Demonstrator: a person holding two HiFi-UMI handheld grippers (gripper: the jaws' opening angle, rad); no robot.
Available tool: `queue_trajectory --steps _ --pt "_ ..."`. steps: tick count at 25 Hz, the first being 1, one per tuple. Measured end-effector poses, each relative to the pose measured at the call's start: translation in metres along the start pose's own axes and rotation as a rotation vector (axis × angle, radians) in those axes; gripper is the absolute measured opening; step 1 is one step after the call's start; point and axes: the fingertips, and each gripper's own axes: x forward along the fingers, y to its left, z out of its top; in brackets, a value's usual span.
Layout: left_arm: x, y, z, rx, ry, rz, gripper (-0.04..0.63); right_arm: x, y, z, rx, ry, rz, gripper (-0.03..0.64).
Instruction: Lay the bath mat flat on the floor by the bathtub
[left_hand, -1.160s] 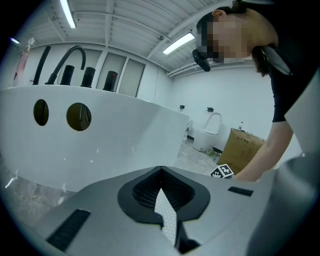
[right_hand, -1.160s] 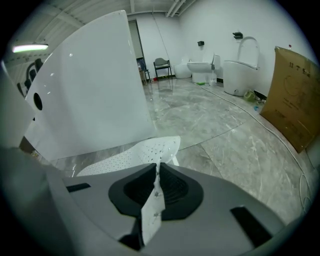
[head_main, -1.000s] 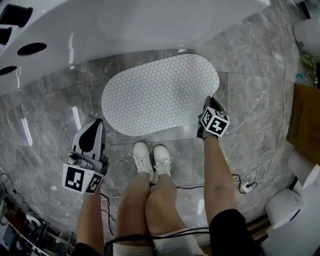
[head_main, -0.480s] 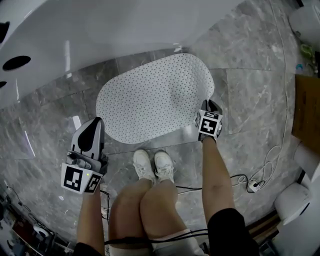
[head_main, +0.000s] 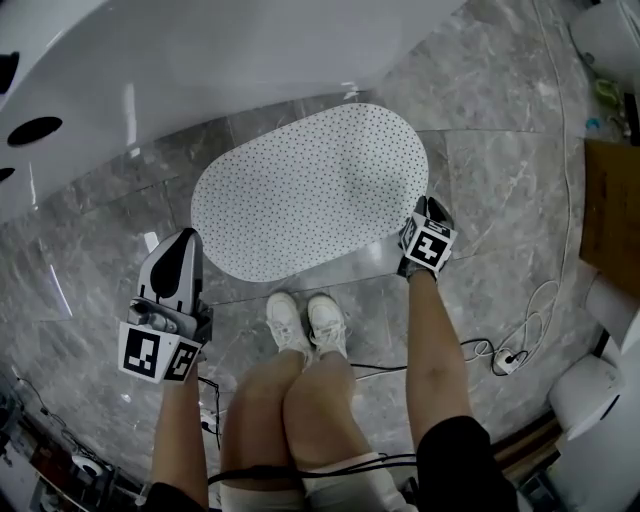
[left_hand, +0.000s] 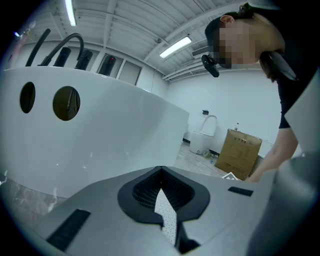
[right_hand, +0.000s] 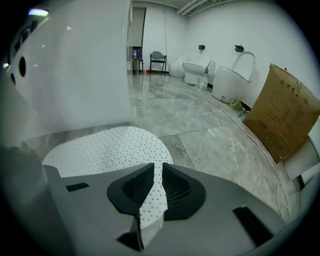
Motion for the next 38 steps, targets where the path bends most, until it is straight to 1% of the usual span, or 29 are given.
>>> queue_trajectory --steps 2,5,8,10,15,18,22,25,30,34,38 --pt "-0.006 -0.006 0.013 -0.002 -0.002 -0.003 0.014 -0.021 0.009 0.019 0.016 -0.069 0.057 0.047" --pt "-0.017 -0.015 0.035 -0.001 -0.006 -0.005 0.014 -0.056 0.025 0.050 0.008 -0.155 0.143 0.038" --pt "-0.034 -0.022 0.060 0.001 -0.014 0.004 0.014 -0.098 0.042 0.077 -0.006 -0.220 0.231 0.035" --pt "-0.046 -0.025 0.078 0.002 -0.022 0.016 0.014 -0.128 0.051 0.092 -0.018 -0.254 0.275 0.032" --pt "-0.079 -0.026 0.126 -0.001 -0.044 0.072 0.014 -0.213 0.069 0.137 -0.022 -0.341 0.363 0.028" --pt "-0.098 -0.025 0.152 -0.008 -0.063 0.110 0.014 -0.263 0.088 0.162 -0.089 -0.393 0.435 0.026" --pt "-0.118 -0.026 0.189 -0.004 -0.076 0.134 0.014 -0.318 0.112 0.192 -0.189 -0.432 0.525 0.026" --pt "-0.136 -0.032 0.216 0.002 -0.094 0.148 0.014 -0.356 0.124 0.213 -0.246 -0.454 0.574 0.026" --pt "-0.162 -0.039 0.255 0.011 -0.130 0.135 0.014 -0.420 0.146 0.249 -0.301 -0.514 0.649 0.026" --pt "-0.188 -0.044 0.279 0.020 -0.145 0.124 0.014 -0.467 0.163 0.262 -0.330 -0.534 0.709 0.026" --pt "-0.212 -0.049 0.308 0.018 -0.184 0.141 0.014 -0.508 0.173 0.278 -0.329 -0.547 0.754 0.026"
